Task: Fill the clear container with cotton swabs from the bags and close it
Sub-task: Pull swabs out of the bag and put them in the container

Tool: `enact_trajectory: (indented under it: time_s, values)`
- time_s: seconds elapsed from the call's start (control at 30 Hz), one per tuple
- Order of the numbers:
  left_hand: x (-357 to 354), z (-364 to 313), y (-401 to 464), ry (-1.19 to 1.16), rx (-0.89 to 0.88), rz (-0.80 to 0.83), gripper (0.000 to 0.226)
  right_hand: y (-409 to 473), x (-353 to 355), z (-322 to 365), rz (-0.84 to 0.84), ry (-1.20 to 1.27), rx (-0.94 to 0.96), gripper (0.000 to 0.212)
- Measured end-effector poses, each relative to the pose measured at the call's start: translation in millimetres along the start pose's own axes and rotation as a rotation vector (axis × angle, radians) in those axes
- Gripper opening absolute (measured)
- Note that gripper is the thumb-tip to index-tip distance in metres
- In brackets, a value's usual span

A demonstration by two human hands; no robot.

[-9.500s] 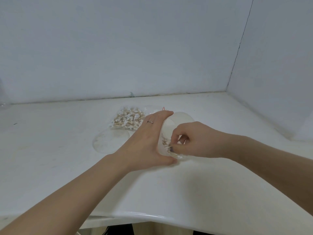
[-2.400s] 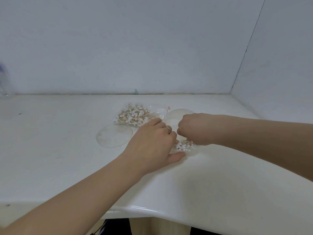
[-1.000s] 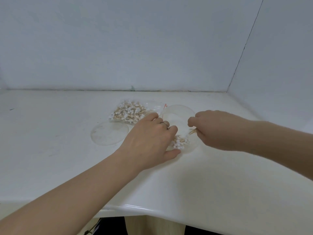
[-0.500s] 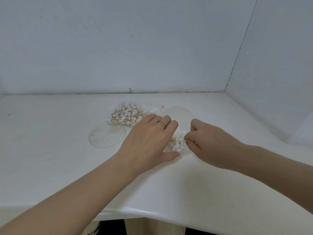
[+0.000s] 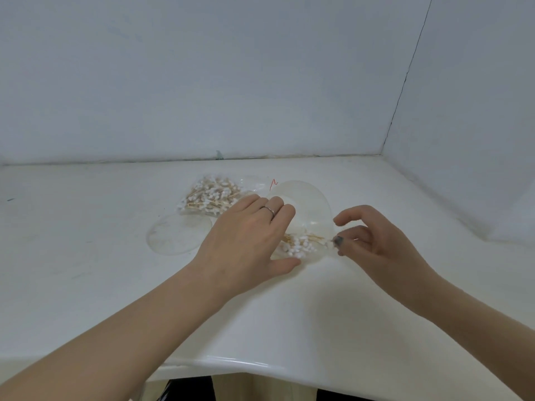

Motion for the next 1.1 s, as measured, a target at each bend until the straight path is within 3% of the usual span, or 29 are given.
enact_trajectory:
  time_s: [0.27,0.5,0.63,0.8,1.1]
  values:
    - [-1,2,1,-0.010,0.006,0.035,0.060,9,-9,-7,0.017,0.060,-0.017,0.016]
    - [-1,1,2,-0.014,0.000,0.038,0.058,21,-11,-27,-0.003,0.205,-0.141,0.016]
    - [-1,0,1,-0.023,-0.001,0.008,0.061,22,-18,-30,0.033,0.272,-0.211,0.029]
    - [4,1,-1,-0.104,0.038,-0.084,0.084,19,-24,-25,0.043,0.266,-0.202,0.046]
    - [-1,10,-12,-0.329,0.127,-0.157,0.108,1,-21,-9,-0.068,0.071,0.020,0.071]
Point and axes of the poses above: each hand's wrist, its own y-axis towards the middle knuckle, its own x-axis out of the back of the hand, z = x × y, the point moved 9 cm from there along y, towards the middle knuckle, and after that the axes turned 13 degrees about -x, right-handed, at the moved point
